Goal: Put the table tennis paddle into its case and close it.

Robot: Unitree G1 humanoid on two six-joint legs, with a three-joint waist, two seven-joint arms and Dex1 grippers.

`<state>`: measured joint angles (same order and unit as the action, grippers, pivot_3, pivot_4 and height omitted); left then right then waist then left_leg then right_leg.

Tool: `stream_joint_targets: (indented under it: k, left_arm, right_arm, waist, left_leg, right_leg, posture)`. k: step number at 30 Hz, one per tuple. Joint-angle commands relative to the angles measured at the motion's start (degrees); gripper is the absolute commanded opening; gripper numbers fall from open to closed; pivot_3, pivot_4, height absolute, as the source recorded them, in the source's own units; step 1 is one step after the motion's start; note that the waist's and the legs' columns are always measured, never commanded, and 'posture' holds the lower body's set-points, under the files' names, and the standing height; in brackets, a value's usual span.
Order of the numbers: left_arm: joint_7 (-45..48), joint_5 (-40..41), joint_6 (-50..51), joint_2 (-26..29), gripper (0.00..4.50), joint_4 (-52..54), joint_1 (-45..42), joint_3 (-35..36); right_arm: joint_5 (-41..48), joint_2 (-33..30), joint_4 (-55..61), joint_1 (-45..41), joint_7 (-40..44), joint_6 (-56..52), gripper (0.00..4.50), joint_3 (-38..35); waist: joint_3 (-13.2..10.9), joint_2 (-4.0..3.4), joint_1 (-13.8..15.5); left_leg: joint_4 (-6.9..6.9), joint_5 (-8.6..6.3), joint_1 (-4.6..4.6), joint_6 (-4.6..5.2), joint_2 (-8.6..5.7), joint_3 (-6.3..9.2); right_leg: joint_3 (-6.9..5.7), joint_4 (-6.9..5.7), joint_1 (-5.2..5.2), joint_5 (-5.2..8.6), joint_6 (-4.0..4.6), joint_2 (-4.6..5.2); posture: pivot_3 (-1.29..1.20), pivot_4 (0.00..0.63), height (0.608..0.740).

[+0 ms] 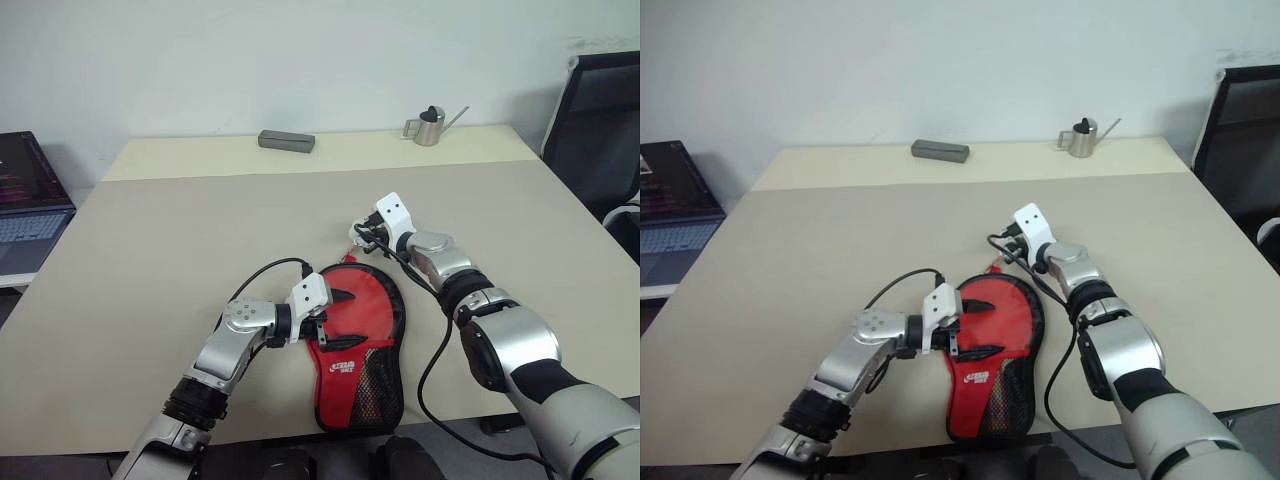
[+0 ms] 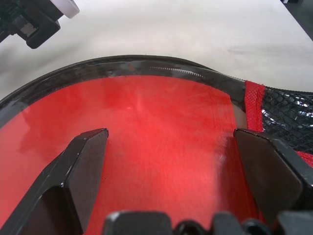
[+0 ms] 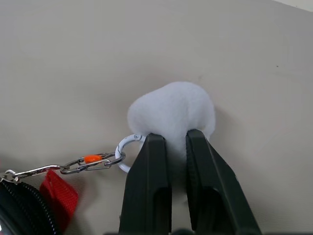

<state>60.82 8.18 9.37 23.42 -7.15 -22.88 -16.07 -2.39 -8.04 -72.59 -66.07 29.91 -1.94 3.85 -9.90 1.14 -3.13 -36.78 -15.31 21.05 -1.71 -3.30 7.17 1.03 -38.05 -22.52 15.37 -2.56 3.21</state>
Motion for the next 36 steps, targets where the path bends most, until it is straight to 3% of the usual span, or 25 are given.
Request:
stream_joint_targets:
  k: [1, 14, 23, 36]
  left_arm:
    - [1.9, -1.0, 0.9, 2.0, 4.50, -1.2, 2.3, -1.8]
    - [2.7, 1.6, 1.7, 3.3, 4.50, -1.4, 4.8, -0.8]
    - [0.9, 0.8, 0.5, 1.1, 4.50, -4.5, 3.1, -1.5]
    - [-0.2, -0.4, -2.0, -1.8, 4.50, -9.5, 0.7, -2.0]
  right_arm:
    - [-0.7, -0.2, 2.0, -0.6, 0.0, 1.5, 0.04, -0.2]
    - [-2.2, -4.3, 10.7, 5.5, 2.6, 0.9, 0.04, 0.8]
    - [-2.2, -9.9, 19.5, 10.1, 4.2, -2.5, 0.04, 0.2]
    - [-1.2, -19.4, 48.4, 25.7, 11.7, -15.4, 0.04, 0.8]
  waist:
    - [0.0, -0.01, -0.1]
    - [0.1, -0.21, -0.1]
    - [0.2, -0.38, 0.4]
    - [0.4, -0.74, 1.8]
  left_leg:
    - [0.00, 0.00, 0.00, 0.00, 0.00, 0.00]
    - [0.05, -0.01, -0.09, 0.02, 0.02, -0.01]
    - [-0.01, -0.02, -0.16, 0.04, 0.00, 0.02]
    - [-0.13, -0.02, -0.16, 0.06, -0.07, 0.09]
  right_leg:
    - [0.00, 0.00, 0.00, 0.00, 0.00, 0.00]
    - [0.00, 0.00, 0.08, 0.02, 0.03, -0.02]
    - [-0.06, 0.02, 0.24, 0.03, 0.03, 0.00]
    - [-0.17, 0.04, 0.40, 0.02, -0.01, 0.06]
  posture:
    - [0.00, 0.150, 0.740]
    - [0.00, 0.150, 0.740]
    - [0.00, 0.150, 0.740]
    - [0.00, 0.150, 0.740]
